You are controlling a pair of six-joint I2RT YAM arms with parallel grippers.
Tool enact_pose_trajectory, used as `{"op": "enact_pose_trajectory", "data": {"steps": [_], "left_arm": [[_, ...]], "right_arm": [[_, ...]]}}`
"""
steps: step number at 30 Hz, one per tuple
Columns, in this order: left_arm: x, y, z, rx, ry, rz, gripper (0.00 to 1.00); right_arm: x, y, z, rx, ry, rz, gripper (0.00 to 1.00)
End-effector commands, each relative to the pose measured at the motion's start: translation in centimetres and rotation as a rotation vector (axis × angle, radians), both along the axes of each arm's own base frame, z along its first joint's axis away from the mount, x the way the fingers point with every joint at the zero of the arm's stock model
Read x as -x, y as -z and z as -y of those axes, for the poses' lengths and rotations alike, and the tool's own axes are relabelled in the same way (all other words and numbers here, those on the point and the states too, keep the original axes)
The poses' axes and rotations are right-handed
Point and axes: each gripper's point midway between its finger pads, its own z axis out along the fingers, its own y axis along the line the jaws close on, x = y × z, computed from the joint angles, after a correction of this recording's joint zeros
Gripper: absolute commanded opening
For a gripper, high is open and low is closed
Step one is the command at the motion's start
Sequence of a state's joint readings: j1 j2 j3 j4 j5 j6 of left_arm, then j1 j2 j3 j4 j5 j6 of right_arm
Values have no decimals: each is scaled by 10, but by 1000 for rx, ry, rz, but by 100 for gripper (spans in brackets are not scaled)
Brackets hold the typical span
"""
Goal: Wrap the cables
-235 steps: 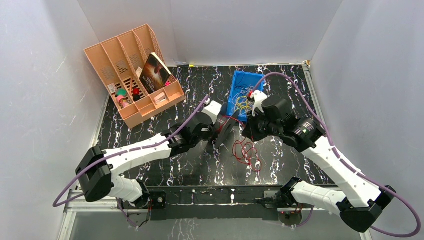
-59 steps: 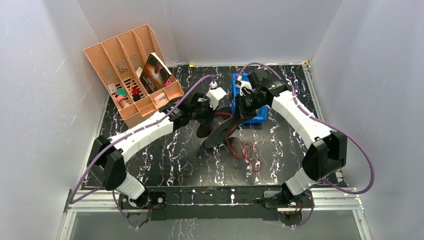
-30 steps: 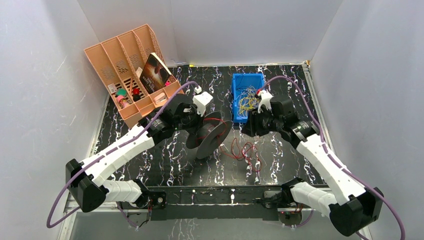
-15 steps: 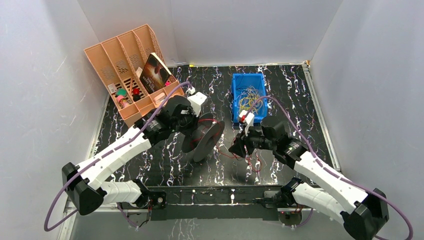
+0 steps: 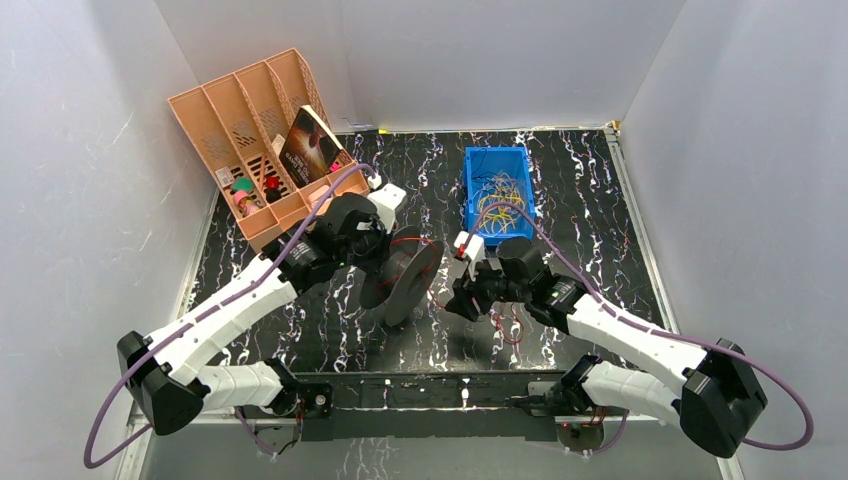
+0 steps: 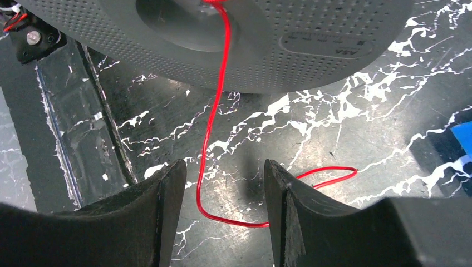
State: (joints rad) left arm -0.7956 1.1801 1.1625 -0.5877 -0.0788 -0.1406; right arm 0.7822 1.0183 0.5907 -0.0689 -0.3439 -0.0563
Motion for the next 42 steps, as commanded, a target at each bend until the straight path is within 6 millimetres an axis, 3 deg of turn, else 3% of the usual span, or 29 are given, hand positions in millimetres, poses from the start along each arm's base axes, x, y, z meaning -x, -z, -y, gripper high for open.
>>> {"op": "enact_pose_trajectory", "data": {"steps": [1, 10, 15, 19, 23, 28, 34, 37, 42], "left_arm": [[-2, -43, -1, 94, -23, 91, 0], [0, -50, -6, 105, -39, 104, 0], [0, -51, -7, 107, -41, 105, 0], [2, -51, -9, 104, -38, 103, 0], [7, -50, -11, 101, -23, 99, 0], [14, -54, -13, 98, 3, 94, 0], [28, -57, -16, 108, 53, 76, 0], [35, -63, -18, 123, 71, 78, 0], [44, -83, -18, 181, 85, 87, 0]], "right_arm": [[-1, -9, -13, -42, -37, 47, 62], [-2, 11, -11, 5, -9, 10, 61], [-3, 13, -13, 10, -7, -7, 52], [-8, 9, -12, 3, 25, 12, 33], [-20, -4, -10, -13, 90, 53, 1], [-50, -28, 7, -24, 287, 129, 0], [-89, -56, 46, -15, 602, 181, 0], [-101, -54, 66, 3, 717, 141, 0], [-106, -29, 85, 11, 807, 8, 0]]}}
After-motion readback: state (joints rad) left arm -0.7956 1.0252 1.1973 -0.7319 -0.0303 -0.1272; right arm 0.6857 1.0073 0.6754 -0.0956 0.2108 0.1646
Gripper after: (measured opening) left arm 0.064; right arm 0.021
